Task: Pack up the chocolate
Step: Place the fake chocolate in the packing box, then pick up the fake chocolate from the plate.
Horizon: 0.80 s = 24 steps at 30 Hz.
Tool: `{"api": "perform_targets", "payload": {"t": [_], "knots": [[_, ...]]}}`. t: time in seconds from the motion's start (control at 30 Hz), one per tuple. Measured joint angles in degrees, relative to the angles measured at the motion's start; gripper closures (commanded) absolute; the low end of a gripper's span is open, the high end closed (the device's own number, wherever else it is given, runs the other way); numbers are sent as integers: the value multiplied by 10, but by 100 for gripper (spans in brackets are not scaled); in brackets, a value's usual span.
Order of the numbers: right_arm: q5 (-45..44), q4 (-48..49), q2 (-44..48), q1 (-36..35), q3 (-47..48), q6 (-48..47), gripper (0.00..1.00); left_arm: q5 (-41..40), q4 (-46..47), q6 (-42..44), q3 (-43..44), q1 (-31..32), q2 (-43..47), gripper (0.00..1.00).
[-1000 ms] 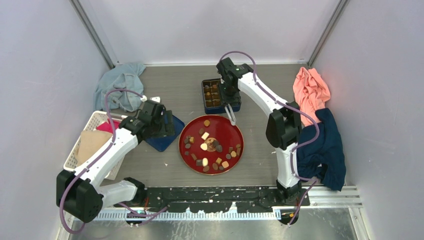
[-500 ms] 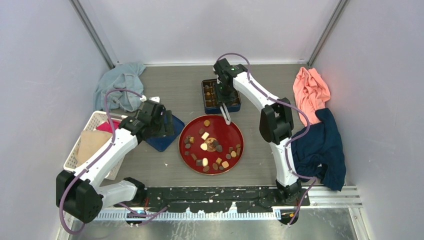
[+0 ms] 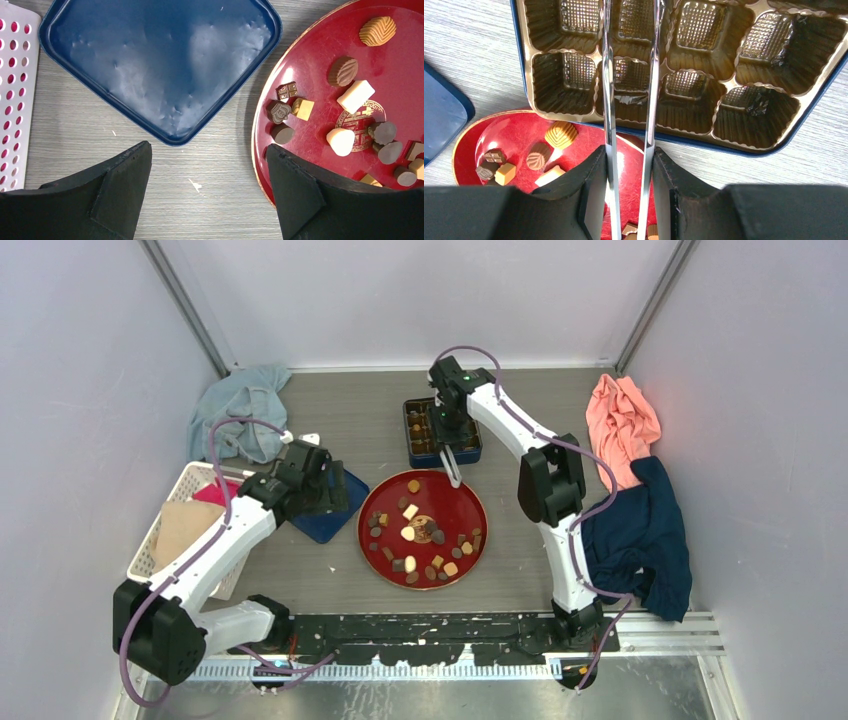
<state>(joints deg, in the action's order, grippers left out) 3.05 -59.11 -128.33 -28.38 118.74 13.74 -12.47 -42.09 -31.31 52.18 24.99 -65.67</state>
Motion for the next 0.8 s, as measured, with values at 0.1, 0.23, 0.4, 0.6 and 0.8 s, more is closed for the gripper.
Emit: {"api": "perform_targets", "payload": {"t": [0.1,0.23,0.4,0.6,0.8], "knots": [[1,0,0,1,0,0,67,0,0,0,0,0,-2,15],[3,0,0,1,0,1,63,0,0,0,0,0,-4,15],[3,0,0,1,0,1,57,0,0,0,0,0,-5,15],[5,0,0,1,0,1,54,0,0,0,0,0,-5,15],[6,0,0,1,0,1,58,0,0,0,0,0,-5,15]]}}
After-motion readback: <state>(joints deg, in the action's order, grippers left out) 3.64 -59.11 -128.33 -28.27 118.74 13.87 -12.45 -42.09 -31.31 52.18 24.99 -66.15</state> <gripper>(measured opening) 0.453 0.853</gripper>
